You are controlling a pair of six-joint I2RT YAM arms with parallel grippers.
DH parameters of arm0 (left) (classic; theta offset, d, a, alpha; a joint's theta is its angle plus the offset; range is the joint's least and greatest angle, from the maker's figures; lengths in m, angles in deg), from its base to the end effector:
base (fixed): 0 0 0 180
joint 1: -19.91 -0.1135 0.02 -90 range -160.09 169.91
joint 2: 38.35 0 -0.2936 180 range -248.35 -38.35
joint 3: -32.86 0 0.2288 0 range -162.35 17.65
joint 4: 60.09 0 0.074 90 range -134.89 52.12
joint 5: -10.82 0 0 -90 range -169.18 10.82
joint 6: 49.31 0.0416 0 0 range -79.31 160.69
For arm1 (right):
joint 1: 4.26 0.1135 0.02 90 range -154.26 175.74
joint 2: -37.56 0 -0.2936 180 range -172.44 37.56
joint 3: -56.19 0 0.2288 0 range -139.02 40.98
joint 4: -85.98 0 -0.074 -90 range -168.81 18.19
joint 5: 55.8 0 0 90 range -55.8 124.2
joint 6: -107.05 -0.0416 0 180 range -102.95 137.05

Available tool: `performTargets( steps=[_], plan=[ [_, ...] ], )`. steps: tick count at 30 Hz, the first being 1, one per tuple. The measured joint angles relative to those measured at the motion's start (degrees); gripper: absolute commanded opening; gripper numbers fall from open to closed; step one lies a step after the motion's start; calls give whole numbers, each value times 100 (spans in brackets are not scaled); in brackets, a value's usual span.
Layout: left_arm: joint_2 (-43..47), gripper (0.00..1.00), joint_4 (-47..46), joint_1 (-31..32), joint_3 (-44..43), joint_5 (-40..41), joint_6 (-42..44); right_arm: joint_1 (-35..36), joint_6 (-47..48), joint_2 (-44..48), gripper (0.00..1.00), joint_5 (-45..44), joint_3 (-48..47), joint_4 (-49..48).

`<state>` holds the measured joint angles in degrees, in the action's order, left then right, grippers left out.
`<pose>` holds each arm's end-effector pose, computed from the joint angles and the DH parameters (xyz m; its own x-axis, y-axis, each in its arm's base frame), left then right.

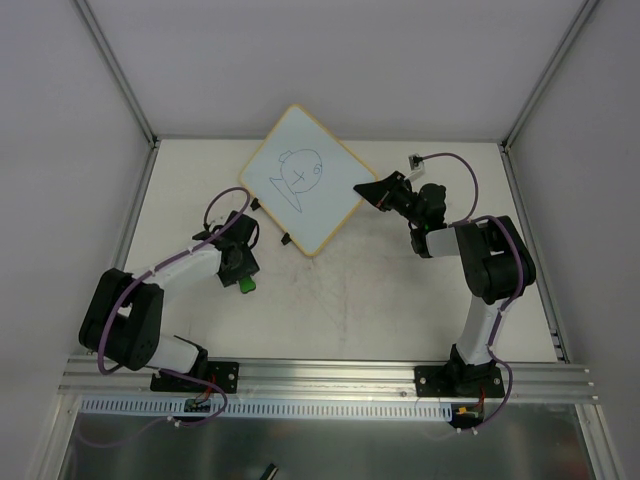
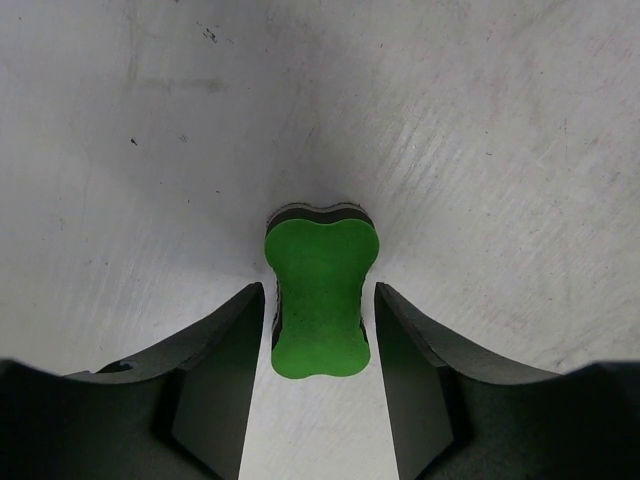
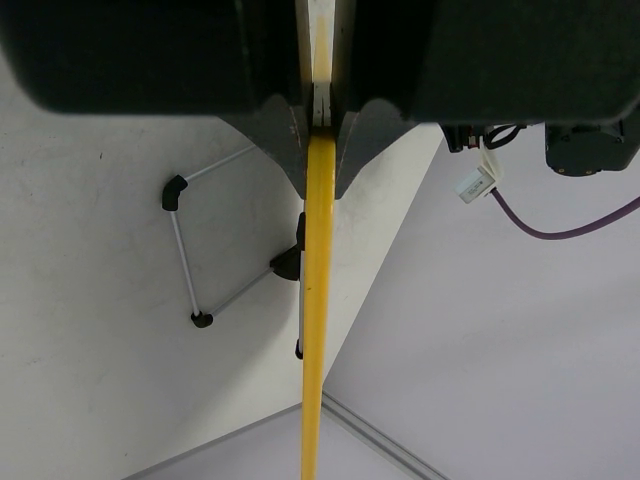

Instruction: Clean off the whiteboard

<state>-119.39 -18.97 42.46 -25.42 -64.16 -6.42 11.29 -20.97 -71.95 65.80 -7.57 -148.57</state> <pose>0.2217 -0.0804 0.2125 -0.7585 -0.4512 -0.4701 -0.4272 0.8891 -0.1642 0.3659 0.1244 0.2431 -0.3318 0.4522 -0.8279 -0.6637 0.5118 0.5455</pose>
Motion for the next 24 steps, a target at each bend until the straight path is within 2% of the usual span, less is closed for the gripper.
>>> performTargets(
  steps=[7,8,11,15,24],
  plan=[
    [-116,43,-15,0,-35,-4,4,0,-2,0,0,4,0,-11],
    [-133,38,-15,0,-35,-7,4,0,-4,0,0,7,0,-13],
    [-136,35,-22,0,-35,-9,13,0,-4,0,0,13,0,-24],
    [-122,24,-26,0,-35,-20,22,0,-4,0,0,15,0,-26],
    [273,21,-2,0,-98,-155,229,0,-7,0,0,17,0,-28]
  ],
)
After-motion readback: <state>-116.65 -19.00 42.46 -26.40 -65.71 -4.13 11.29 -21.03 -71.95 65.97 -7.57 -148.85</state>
